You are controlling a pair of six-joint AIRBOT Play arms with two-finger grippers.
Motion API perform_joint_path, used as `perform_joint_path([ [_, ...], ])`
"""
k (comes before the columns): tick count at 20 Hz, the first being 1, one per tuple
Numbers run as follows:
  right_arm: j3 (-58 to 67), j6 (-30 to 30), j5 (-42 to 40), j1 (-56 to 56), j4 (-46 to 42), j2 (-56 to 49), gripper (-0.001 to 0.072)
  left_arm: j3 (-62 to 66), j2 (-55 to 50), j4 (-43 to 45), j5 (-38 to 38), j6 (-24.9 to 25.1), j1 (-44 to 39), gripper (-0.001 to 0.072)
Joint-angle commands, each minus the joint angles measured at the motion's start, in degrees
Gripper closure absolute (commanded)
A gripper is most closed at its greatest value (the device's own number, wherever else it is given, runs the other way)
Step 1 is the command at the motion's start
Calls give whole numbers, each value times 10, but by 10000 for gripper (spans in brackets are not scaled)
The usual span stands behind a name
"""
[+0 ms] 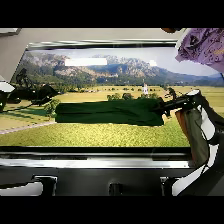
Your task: Fold the clothes and pants, and hang the long-sleeved shirts on hangers.
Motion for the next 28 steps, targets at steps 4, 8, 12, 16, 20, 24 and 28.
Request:
perform_joint_path([
  [4,2,49,-10,13,-21,70,679,1,-4,-7,14,-8,-34,531],
  [8,2,97,11,13,-74,164,679,1,-36,-20,83,-42,-122,692],
  [12,2,140,23,13,-129,242,678,4,-92,-115,157,-43,-230,692],
  [16,3,170,22,13,-166,306,678,50,-153,-131,163,-43,-323,692],
  [20,23,194,49,13,-188,332,678,136,-228,-180,155,-44,-394,692],
  [24,56,217,71,13,-192,332,678,250,-313,-202,135,-65,-454,692],
  [28,57,242,75,13,-193,332,678,343,-384,-230,130,-100,-501,692],
])
